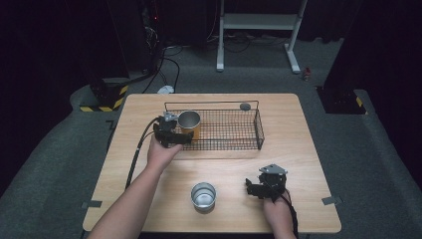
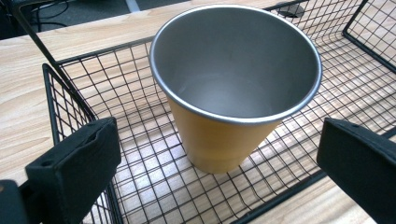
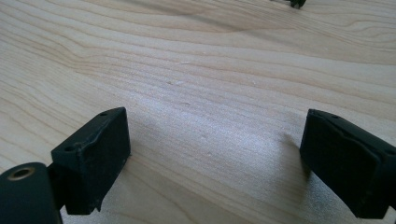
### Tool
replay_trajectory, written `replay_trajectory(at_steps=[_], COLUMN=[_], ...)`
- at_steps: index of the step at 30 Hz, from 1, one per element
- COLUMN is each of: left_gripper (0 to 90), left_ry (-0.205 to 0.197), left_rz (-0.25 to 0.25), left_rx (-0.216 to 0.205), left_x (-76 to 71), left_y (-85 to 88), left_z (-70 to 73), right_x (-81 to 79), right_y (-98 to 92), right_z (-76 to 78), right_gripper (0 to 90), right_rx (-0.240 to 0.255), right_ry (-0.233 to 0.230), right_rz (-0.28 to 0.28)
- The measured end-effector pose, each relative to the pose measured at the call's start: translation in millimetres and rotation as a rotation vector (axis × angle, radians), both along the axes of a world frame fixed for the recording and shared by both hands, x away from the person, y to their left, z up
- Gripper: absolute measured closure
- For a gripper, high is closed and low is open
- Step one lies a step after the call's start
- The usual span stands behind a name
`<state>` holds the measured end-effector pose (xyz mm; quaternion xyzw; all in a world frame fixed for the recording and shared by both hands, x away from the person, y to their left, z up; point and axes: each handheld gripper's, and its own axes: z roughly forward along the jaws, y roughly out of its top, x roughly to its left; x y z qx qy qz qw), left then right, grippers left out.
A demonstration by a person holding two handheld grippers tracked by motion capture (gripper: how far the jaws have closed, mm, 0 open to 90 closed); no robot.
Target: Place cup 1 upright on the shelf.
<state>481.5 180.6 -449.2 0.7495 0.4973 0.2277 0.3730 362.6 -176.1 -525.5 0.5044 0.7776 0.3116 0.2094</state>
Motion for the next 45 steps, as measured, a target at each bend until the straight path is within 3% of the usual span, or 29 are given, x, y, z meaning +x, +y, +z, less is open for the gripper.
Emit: replay_trajectory(at_steps=[14,32,45], left_gripper=[0.3,1.9,3.1], left_ry=[0.0,-0.032,-0.023], left_rz=[-0.022,-0.049,-0.063], left_rx=[-0.003,-0.03,-0.046], left_x=[-14.0,-40.0,-61.0], left_y=[8.8,28.0,42.7], left_z=[1.5,4.8,-4.6], right_x=[0.0,-0.1,-0.1], right_y=[0.0,0.1,0.1], right_z=[0.0,0.0,0.0], right_gripper=[8.6,8.5,8.6], right_rx=[0.0,0.0,0.001], right_ry=[0.0,0.001,0.001], right_rz=[0.0,0.0,0.0])
